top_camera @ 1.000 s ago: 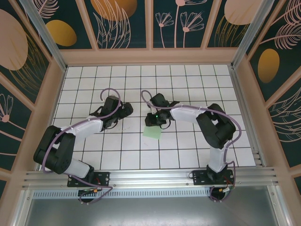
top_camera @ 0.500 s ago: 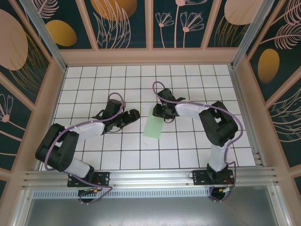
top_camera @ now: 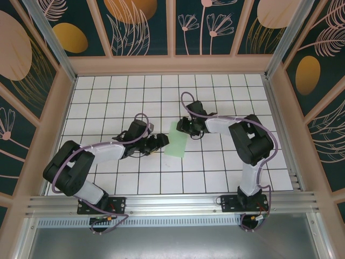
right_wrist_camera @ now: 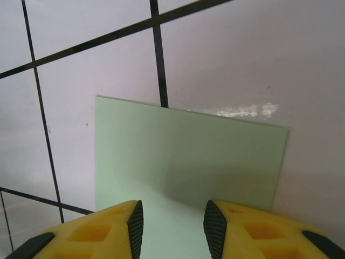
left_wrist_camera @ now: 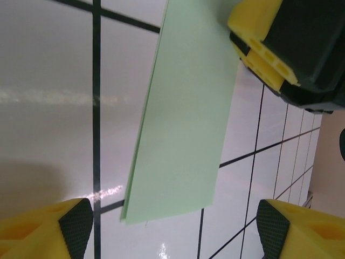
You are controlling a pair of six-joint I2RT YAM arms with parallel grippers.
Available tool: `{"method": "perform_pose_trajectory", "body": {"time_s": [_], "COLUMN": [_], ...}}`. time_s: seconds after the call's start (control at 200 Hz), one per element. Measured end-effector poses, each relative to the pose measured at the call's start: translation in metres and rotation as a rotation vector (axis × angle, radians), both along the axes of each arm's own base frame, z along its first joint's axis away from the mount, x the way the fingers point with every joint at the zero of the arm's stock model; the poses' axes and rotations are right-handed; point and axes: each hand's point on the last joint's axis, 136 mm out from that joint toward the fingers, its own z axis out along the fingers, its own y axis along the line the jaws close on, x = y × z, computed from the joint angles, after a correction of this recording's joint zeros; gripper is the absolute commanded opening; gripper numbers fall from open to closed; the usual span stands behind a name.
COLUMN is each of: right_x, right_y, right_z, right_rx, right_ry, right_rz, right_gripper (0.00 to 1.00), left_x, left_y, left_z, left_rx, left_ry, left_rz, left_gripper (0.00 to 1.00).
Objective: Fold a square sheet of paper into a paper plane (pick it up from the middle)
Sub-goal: Fold the triangle a second time at the center of the table.
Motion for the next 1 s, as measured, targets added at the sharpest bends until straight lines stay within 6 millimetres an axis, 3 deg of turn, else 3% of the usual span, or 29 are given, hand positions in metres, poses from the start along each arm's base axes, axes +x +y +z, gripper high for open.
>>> {"method": "perform_pose_trajectory", "body": {"time_s": [0.235,0.455,0.666,1.001], "right_x": [0.001,0.001,0.001,0.001], "right_y": [-0.002,-0.003,-0.003,-0.004], "right_z": [0.000,0.001,0.001,0.001], "right_rx": [0.079,0.117,0.126,0.129], "right_ry": [0.018,0.025,0.024,0.023], "right_rz": [-0.003,-0.004,-0.004,-0.004], "right_gripper": [0.40,0.39,0.39,0.38], "left_x": [-0.008,-0.011,-0.007,-0.007], "left_y": [-0.008,-0.010,-0.014,-0.019], "left_z": [-0.001,-0.013,-0.015,-0.013], "left_rx": [-0.010,0.012,0.009,-0.013], "left_ry": [0.030,0.068,0.074,0.075], "left_rz": [-0.004,-0.006,-0.005,-0.021], "left_gripper": [0.80,0.80,0.71,0.73]}}
